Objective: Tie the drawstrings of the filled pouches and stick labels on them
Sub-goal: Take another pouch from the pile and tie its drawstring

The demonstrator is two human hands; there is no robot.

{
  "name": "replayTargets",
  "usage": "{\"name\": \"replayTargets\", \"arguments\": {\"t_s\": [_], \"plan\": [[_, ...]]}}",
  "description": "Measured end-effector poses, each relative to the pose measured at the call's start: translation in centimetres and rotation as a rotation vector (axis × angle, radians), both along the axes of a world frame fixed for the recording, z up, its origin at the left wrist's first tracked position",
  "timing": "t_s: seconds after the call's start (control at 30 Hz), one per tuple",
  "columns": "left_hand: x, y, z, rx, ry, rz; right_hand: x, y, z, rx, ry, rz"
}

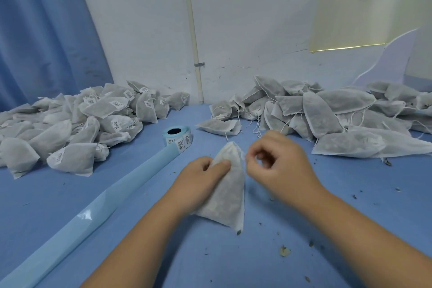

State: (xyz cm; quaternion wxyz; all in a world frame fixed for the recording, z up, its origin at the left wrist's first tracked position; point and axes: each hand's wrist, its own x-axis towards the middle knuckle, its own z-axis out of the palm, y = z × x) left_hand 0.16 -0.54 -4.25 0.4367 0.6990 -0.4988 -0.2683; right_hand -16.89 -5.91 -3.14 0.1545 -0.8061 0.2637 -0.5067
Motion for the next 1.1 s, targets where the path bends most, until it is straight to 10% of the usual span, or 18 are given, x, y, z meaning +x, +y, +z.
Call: {"name": "replayTargets", "arguments": {"t_s": [0.17, 0.47, 0.97, 1.1], "plan": [[-0.7, -0.1, -0.1, -0.04, 0.14, -0.041, 0.9, 1.3, -1.1, -0.332, 0.37, -0.094], [-0.8, -0.3, -0.6, 0.041, 0.378, -0.125, 0.8, 0.8, -0.9, -0.447, 0.454, -0.091], [6.5, 0.8, 0.0, -0.135, 0.434, 0.383, 2.8, 0.5, -3.2, 0.082, 0.292, 0.045], [10.3, 1.6, -0.4, -0.119, 0.155, 0.54, 5.2, -0.8, -3.3, 0.148, 0.355, 0.069]]}}
